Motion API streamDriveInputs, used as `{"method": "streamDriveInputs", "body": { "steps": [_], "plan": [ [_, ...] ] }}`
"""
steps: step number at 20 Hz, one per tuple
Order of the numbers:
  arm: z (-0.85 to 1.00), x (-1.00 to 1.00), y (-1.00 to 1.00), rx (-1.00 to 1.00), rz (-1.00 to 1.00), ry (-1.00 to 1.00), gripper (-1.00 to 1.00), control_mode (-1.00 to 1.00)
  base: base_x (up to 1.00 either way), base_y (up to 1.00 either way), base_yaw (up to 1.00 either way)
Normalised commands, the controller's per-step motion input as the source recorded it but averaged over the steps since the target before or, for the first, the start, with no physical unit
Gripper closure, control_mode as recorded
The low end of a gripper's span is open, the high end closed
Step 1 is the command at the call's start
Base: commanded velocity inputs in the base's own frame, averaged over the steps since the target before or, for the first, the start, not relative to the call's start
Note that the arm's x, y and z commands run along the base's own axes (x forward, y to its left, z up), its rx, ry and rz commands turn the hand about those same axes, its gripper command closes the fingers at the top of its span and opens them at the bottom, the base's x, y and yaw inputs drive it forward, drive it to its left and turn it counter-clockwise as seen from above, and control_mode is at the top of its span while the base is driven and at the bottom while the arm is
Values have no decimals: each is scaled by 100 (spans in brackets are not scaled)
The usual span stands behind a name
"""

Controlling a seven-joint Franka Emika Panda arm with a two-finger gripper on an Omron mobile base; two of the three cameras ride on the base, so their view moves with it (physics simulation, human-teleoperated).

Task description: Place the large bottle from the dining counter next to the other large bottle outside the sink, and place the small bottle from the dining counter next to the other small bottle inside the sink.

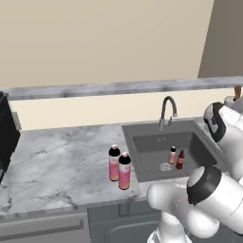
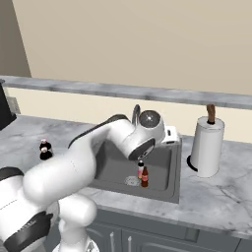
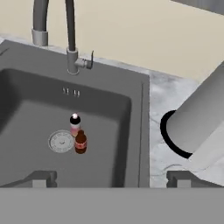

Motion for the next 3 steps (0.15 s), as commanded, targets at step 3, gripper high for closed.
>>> {"method": "streamDriveInputs", "body": {
  "steps": [3],
  "plan": [
    [73, -52, -9, 3, 0, 10, -100, -100, 0, 0, 0]
  ]
}}
